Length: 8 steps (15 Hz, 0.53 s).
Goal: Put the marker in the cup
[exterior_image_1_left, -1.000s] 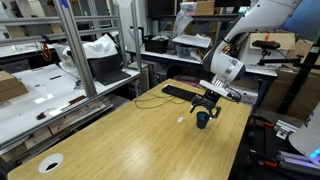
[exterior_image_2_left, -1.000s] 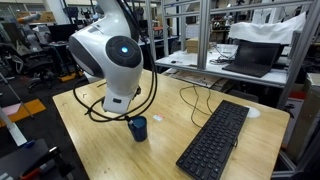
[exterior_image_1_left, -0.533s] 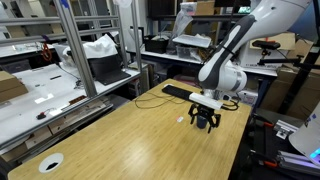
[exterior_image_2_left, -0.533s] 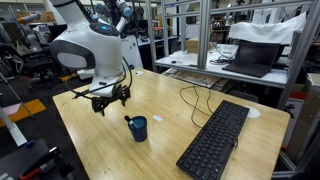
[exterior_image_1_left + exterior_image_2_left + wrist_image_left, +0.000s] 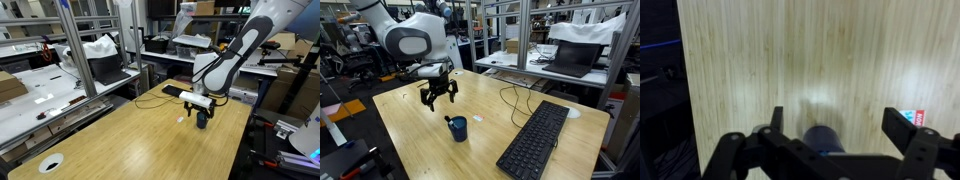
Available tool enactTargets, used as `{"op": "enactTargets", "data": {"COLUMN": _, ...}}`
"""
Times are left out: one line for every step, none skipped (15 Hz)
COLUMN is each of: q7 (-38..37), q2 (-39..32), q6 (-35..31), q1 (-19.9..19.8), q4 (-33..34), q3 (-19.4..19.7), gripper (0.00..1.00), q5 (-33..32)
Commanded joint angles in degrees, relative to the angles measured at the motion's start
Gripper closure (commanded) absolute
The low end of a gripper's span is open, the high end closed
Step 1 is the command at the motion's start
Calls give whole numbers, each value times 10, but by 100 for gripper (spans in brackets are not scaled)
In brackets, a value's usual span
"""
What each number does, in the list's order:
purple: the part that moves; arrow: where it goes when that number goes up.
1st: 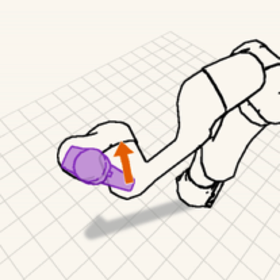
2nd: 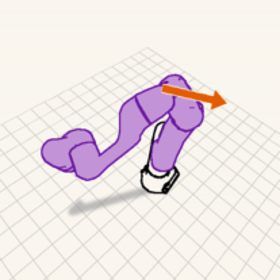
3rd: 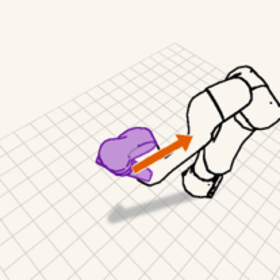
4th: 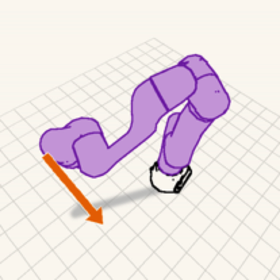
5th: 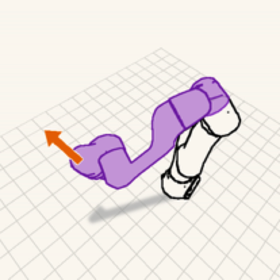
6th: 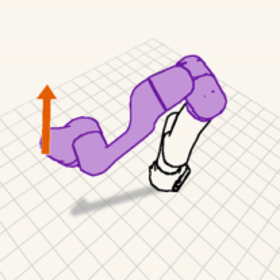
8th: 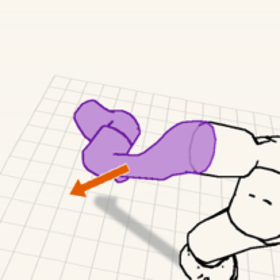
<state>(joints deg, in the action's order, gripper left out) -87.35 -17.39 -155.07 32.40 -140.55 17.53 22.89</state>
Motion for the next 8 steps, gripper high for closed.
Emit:
{"op": "enactTargets", "data": {"q7": -97, "q2": 30, "q6": 53, "q1": -58, "q4": 27, "q3": -42, "gripper": 0, "q5": -127}}
{"op": "enactTargets", "data": {"q7": -113, "q2": 35, "q6": 70, "q1": -75, "q4": 37, "q3": -55, "gripper": 0, "q5": -149}}
{"op": "enactTargets", "data": {"q7": -126, "q2": 42, "q6": 84, "q1": -89, "q4": 43, "q3": -67, "gripper": 0, "q5": -167}}
{"op": "enactTargets", "data": {"q7": -138, "q2": 47, "q6": 99, "q1": -102, "q4": 48, "q3": -80, "gripper": 0, "q5": -181}}
{"op": "enactTargets", "data": {"q7": -139, "q2": 53, "q6": 114, "q1": -118, "q4": 52, "q3": -93, "gripper": 0, "q5": -186}}
{"op": "enactTargets", "data": {"q7": -145, "q2": 59, "q6": 122, "q1": -129, "q4": 51, "q3": -104, "gripper": 0, "q5": -192}}
{"op": "enactTargets", "data": {"q7": -146, "q2": 63, "q6": 130, "q1": -140, "q4": 53, "q3": -114, "gripper": 0, "q5": -193}}
{"op": "enactTargets", "data": {"q7": -144, "q2": 68, "q6": 132, "q1": -150, "q4": 50, "q3": -123, "gripper": 0, "q5": -194}}
